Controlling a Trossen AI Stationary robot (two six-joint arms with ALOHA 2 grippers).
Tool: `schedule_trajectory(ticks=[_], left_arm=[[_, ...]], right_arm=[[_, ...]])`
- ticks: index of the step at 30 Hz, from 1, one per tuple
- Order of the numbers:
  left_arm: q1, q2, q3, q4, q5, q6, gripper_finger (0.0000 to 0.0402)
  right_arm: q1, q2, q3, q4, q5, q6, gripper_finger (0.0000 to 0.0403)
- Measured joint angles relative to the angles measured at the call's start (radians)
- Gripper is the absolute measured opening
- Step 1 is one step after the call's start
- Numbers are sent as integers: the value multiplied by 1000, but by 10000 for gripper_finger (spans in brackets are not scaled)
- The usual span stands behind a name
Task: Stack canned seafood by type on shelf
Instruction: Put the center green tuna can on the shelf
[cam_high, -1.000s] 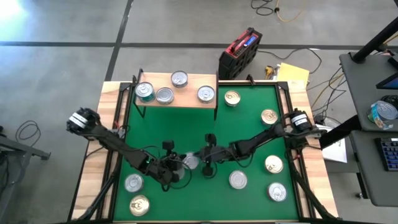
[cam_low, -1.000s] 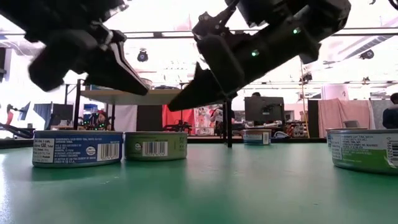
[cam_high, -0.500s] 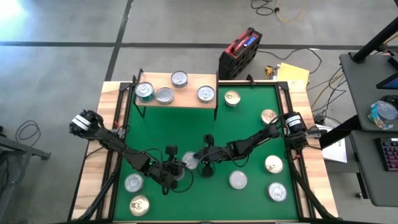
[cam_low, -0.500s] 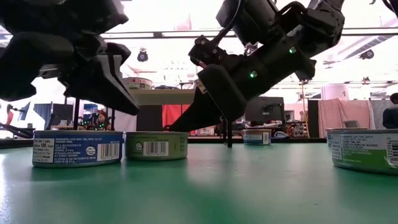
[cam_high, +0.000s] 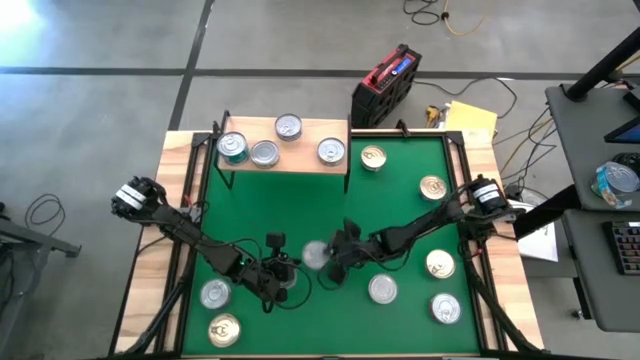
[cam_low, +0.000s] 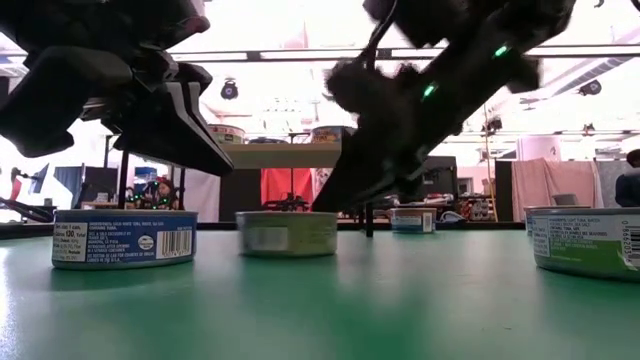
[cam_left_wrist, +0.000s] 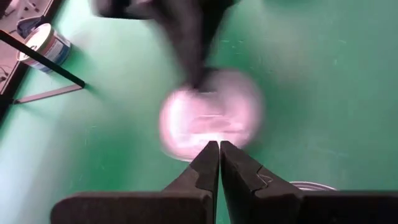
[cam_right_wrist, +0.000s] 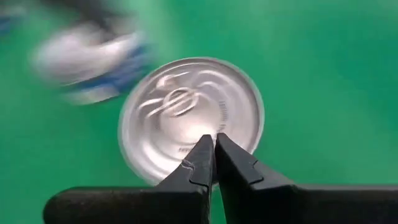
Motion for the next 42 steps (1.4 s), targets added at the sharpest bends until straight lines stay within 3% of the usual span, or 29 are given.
schedule_trajectory(ticks=[10, 15, 23, 31, 36, 42], left_arm=[[-1, 0, 0, 19, 72, -5, 0], [-3, 1, 7, 26, 123, -3, 0], [-5, 2, 7, 27, 95, -7, 0], [-16, 1, 7, 21, 62, -4, 0], [-18, 1, 7, 18, 30, -3, 0], [-20, 0, 7, 13, 9, 5, 0]], right_arm=[[21, -93, -3, -39, 78, -125, 12], [42, -99, -2, -8, -124, -347, 12], [52, -8, 0, 177, -244, -396, 12], [55, 51, 0, 187, -241, -380, 12], [45, 53, 0, 170, -121, -342, 12], [14, 29, 0, 57, 166, -202, 12]])
